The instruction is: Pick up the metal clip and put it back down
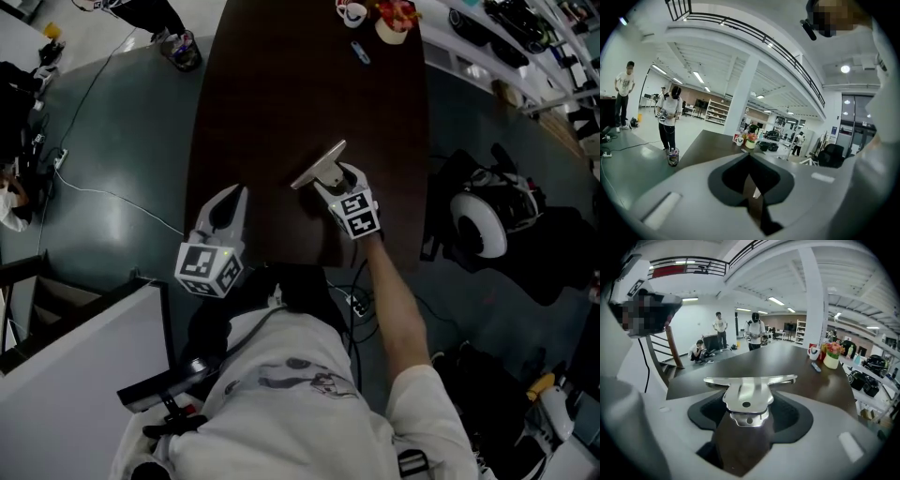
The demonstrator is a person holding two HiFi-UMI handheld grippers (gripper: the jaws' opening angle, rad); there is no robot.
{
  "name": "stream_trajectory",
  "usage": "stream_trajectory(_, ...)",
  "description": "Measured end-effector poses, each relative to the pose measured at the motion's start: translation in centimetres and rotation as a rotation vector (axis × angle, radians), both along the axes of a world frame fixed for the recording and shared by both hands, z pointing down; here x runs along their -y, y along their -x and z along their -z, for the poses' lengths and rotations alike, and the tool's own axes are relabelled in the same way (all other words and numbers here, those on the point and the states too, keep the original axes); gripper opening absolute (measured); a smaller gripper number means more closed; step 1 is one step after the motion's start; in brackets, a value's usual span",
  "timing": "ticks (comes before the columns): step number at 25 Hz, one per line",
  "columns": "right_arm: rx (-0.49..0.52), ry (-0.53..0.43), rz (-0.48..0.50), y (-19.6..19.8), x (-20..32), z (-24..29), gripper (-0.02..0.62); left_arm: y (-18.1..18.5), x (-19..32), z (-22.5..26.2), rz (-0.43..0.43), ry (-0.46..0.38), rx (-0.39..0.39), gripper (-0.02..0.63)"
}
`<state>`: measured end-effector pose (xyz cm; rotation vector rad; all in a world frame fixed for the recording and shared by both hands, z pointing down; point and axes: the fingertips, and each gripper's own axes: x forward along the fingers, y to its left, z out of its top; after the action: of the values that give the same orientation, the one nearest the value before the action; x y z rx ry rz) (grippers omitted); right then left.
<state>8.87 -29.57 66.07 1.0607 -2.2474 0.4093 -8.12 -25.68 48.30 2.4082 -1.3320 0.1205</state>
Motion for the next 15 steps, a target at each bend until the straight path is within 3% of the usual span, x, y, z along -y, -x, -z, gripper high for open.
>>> stream_trajectory(15, -0.091, 0.171, 0.26, 2.0, 1.2, -7.9, 0.291, 0.5, -1.1, -2.0, 0.037, 0.106, 0.051, -0.003)
